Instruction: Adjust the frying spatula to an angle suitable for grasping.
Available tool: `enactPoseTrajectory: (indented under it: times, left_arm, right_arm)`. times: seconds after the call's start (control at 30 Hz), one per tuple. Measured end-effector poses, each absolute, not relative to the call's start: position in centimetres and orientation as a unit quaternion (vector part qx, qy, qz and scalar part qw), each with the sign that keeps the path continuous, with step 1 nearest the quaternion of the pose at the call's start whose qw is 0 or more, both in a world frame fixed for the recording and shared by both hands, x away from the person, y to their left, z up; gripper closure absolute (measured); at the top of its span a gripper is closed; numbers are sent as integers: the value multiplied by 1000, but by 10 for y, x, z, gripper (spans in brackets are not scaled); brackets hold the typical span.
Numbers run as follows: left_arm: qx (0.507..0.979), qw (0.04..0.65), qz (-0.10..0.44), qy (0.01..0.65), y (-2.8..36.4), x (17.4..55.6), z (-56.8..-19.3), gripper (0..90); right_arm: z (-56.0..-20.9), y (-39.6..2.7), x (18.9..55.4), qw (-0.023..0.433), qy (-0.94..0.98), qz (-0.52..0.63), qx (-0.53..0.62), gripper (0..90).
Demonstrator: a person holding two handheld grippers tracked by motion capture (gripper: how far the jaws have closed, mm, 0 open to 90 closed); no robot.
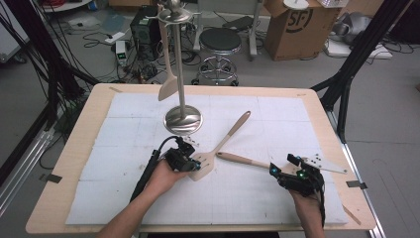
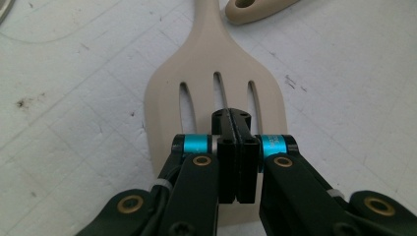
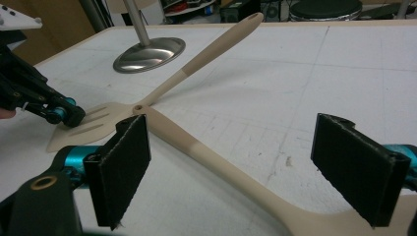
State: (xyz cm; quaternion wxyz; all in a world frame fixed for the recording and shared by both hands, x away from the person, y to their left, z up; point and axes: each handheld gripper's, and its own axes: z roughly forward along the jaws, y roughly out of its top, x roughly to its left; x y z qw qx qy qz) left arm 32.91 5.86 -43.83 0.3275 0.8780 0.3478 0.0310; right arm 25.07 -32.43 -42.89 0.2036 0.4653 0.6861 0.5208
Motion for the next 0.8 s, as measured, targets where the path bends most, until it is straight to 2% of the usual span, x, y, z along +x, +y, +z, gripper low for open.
enactPoseTrajectory:
  times: [0.33, 0.6, 0.8]
  left_arm:
    - [885, 315, 61, 339, 58, 317, -437, 897]
    - [879, 327, 62, 343, 69, 304, -438, 900]
    - [871, 336, 36, 357, 77, 308, -438, 896]
  right_arm:
    - [-430, -323, 251, 204, 688, 518, 465, 142]
    - [-430, -324, 251, 203, 688, 518, 466, 142]
    - [-429, -322, 251, 203, 691, 517, 463, 142]
